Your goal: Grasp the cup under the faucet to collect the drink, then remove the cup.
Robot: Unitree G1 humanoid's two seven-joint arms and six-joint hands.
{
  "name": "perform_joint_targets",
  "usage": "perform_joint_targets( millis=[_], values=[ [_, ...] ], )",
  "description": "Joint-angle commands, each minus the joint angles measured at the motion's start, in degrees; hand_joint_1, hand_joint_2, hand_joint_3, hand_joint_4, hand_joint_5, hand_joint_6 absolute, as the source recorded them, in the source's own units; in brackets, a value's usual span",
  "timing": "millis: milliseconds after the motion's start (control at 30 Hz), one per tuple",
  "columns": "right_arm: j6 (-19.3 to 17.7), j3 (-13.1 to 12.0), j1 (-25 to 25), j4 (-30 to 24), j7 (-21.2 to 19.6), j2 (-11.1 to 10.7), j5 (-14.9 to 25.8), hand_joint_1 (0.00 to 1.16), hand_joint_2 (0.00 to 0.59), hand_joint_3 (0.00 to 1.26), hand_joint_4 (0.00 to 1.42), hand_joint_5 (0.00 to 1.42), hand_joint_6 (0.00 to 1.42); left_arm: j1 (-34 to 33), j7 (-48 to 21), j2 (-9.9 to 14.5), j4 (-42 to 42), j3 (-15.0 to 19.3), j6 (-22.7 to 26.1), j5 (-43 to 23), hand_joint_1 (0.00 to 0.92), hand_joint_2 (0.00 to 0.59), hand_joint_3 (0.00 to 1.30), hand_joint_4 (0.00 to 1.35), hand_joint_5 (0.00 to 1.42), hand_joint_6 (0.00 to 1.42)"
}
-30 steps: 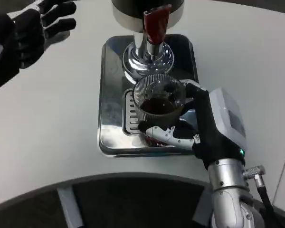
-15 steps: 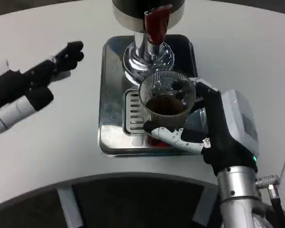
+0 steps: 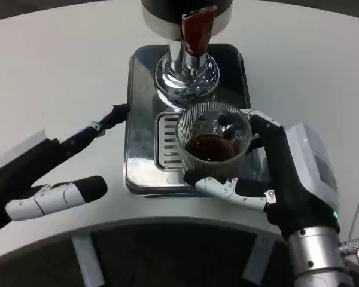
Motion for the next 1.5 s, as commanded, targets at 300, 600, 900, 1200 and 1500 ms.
perform_joint_targets(
  millis=[300,600,900,1200,1500],
  values=[
    [-1.8,0.8,5.8,-8.4,3.8,-1.4,-1.1,0.96,0.159,1.01,1.22,1.20,1.33,3.0,6.1,-3.0,2.3,-3.4,-11.2,4.4,0.000,0.050,0.00,0.00,0.00,0.00],
    [-2.2,1.2,9.3,-11.7,5.5,-2.2,-1.3,0.96,0.159,1.01,1.23,1.20,1.33,5.5,8.7,-3.9,3.7,-5.5,-16.8,6.5,0.000,0.041,0.00,0.00,0.00,0.00],
    [-3.0,2.0,14.3,-15.4,6.4,-3.1,-1.6,0.96,0.159,1.01,1.23,1.20,1.33,8.4,10.6,-4.0,3.0,-7.0,-20.4,8.0,0.000,0.049,0.00,0.00,0.00,0.00],
    [-4.2,2.4,18.7,-18.6,8.0,-4.3,-1.6,0.96,0.159,1.01,1.23,1.20,1.33,11.0,12.4,-4.4,1.1,-7.4,-22.0,8.7,0.000,0.051,0.00,0.00,0.00,0.00],
    [-5.6,2.3,21.3,-21.4,10.2,-5.3,-1.1,0.96,0.158,1.01,1.23,1.20,1.33,14.4,13.9,-4.1,-4.8,-7.9,-19.1,12.3,0.000,0.051,0.00,0.00,0.00,0.00]
  ],
)
